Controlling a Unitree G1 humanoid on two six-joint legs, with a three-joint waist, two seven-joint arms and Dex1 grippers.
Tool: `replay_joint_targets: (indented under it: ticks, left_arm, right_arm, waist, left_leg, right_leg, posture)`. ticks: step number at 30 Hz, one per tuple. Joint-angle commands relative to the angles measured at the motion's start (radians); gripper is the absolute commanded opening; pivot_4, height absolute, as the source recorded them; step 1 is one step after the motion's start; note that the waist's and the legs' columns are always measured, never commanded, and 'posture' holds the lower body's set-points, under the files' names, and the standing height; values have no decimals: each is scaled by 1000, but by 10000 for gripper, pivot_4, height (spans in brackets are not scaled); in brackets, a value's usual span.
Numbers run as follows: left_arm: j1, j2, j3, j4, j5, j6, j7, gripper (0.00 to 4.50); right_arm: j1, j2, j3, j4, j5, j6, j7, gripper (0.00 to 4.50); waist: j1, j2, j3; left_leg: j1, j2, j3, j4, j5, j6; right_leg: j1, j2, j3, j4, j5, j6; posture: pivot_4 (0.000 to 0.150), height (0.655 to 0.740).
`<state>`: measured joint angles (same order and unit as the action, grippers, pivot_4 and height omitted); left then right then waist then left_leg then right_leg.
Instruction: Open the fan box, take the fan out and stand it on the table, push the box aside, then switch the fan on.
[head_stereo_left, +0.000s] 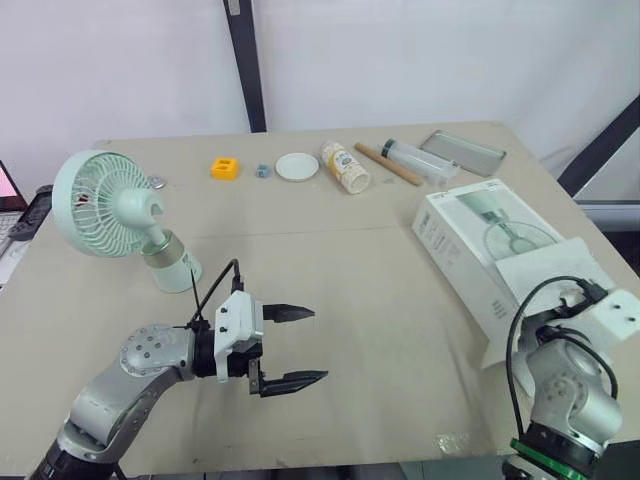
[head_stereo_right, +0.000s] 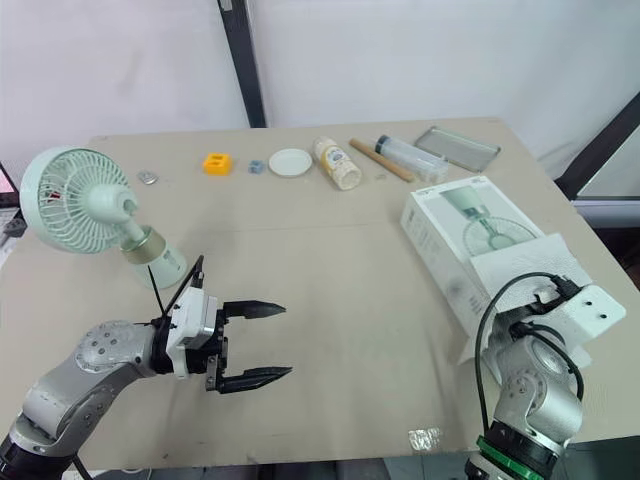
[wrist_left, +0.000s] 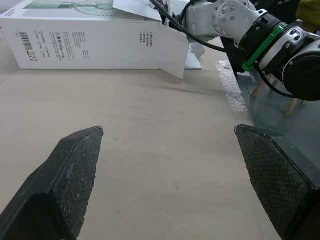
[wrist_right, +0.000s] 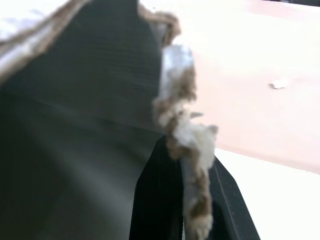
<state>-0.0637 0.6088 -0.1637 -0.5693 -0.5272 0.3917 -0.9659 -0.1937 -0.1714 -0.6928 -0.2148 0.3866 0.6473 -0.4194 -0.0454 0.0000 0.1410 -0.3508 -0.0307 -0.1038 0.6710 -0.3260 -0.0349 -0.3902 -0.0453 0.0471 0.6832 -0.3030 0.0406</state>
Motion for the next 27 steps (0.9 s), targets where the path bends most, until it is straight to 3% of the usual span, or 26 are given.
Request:
replay_joint_targets:
  ticks: [1, 2, 5, 8, 13, 17, 27]
  left_arm:
    - [-3, -3, -6, -31, 1, -13, 6, 45000]
    - [-2, -3, -6, -31, 2, -15, 7, 45000]
    - [1, -6, -9, -27, 6, -19, 9, 45000]
    - [1, -9, -15, -18, 12, -29, 6, 45000]
    - [-1, -16, -23, -1, 23, -45, 0, 45000]
    - [9, -18, -28, 14, 30, -66, -6, 45000]
    - [2, -23, -41, 46, 47, -102, -22, 45000]
  right_arm:
    - [16, -35, 3, -28, -10, -4, 27, 1187]
    - [25, -44, 5, -23, -11, -7, 41, 1187]
    - [58, -91, 28, -14, -15, -4, 106, 8644]
    - [92, -136, 41, -10, -22, 1, 160, 24291]
    - [142, -186, 31, -4, -32, -26, 226, 43404]
    - [188, -238, 31, 11, -38, -69, 316, 44386]
    - [282, -454, 111, 155, -59, -272, 734, 44386]
  waist:
    - [0, 0, 0]
    - [0, 0, 0]
    - [0, 0, 0]
    - [0, 0, 0]
    - [0, 0, 0]
    - [0, 0, 0]
    - [0, -1, 1]
  left_leg:
    - [0, 0, 0, 0, 0, 0]
    - [0, 0, 0, 0, 0, 0]
    - [0, 0, 0, 0, 0, 0]
    - [0, 0, 0, 0, 0, 0]
    - [0, 1, 2, 0, 0, 0]
    - [0, 1, 2, 0, 0, 0]
    - [1, 3, 5, 0, -1, 2]
  right_leg:
    - [0, 0, 0, 0, 0, 0]
    - [0, 0, 0, 0, 0, 0]
    - [0, 0, 0, 0, 0, 0]
    - [0, 0, 1, 0, 0, 0]
    - [0, 2, 2, -1, 0, 0]
    - [0, 2, 3, -1, 0, 0]
    - [1, 6, 8, -2, -1, 1]
  posture:
    - [1500, 7400]
    - [1500, 7400]
    - [1500, 7400]
    - [1500, 7400]
    - [1500, 7400]
    - [1500, 7400]
    - [1500, 7400]
